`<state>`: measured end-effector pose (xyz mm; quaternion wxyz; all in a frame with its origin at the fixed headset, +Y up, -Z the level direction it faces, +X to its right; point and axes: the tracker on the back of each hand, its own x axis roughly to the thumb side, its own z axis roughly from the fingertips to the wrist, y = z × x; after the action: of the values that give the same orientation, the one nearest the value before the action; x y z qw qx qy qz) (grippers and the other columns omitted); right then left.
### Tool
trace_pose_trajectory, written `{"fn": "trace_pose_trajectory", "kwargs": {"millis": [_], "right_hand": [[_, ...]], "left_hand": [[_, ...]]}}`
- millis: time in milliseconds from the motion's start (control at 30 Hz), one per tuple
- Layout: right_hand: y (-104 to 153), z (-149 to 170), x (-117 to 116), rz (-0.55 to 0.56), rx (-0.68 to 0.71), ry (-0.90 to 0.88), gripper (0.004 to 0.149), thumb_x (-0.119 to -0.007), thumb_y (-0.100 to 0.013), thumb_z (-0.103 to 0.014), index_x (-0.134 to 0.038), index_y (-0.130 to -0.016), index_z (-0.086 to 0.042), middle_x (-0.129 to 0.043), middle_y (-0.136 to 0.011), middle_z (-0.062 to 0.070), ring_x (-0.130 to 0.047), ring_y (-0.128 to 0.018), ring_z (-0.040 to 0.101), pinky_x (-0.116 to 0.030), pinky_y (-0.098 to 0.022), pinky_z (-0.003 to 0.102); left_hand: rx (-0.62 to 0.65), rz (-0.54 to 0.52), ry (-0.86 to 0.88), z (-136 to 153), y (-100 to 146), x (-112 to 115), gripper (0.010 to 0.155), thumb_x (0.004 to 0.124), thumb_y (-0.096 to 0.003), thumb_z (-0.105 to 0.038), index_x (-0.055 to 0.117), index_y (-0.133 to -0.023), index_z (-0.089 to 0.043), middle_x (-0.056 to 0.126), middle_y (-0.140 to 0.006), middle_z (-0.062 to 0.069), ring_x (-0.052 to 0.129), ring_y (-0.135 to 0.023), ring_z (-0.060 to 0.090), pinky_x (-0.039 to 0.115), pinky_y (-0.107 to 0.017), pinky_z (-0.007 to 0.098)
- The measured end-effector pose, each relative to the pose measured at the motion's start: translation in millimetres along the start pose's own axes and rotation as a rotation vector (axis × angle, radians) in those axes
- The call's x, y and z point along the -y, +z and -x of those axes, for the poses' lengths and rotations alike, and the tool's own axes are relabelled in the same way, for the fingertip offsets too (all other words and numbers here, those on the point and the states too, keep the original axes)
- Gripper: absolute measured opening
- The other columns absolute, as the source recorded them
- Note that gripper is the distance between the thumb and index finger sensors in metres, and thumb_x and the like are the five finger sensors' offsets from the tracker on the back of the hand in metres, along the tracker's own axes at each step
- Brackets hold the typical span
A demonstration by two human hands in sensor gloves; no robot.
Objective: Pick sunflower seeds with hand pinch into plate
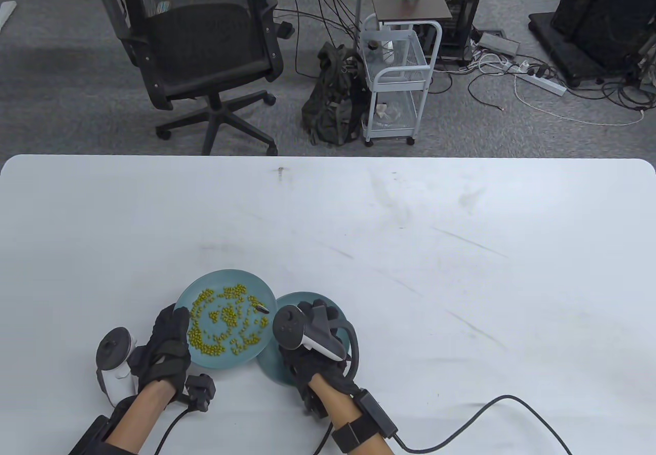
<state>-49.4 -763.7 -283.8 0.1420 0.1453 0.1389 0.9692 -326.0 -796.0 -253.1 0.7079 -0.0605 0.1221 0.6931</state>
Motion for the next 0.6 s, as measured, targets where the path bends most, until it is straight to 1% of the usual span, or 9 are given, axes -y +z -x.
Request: {"fn": "trace_pose_trajectory", "kwargs": {"millis": [300, 600], "right_hand": [[1.7, 5.2, 5.1, 0.016, -0.011, -0.038, 0.035, -0.089, -0.053, -0.024, -0.092, -0.074, 0.004, -0.048, -0.11, 0.037, -0.035, -0.098, 0.068, -0.029, -0.065, 0.078], [1.6, 10.2, 6.5, 0.017, -0.027, -0.065, 0.036, -0.089, -0.053, -0.024, -0.092, -0.074, 0.005, -0.048, -0.11, 0.037, -0.035, -0.098, 0.068, -0.029, -0.065, 0.078]], "left_hand": [[0.001, 0.001, 0.004, -0.1, 0.5, 0.4, 0.046, 0.057, -0.0641, -0.042, 0.043, -0.1, -0.017, 0.083, -0.08, 0.005, 0.103, -0.045, 0.018, 0.086, -0.04, 0.037], [0.02, 0.026, 0.0, -2.2, 1.6, 3.4, 0.046, 0.056, -0.0641, -0.042, 0.042, -0.1, -0.017, 0.083, -0.081, 0.004, 0.103, -0.046, 0.018, 0.086, -0.04, 0.037]]}}
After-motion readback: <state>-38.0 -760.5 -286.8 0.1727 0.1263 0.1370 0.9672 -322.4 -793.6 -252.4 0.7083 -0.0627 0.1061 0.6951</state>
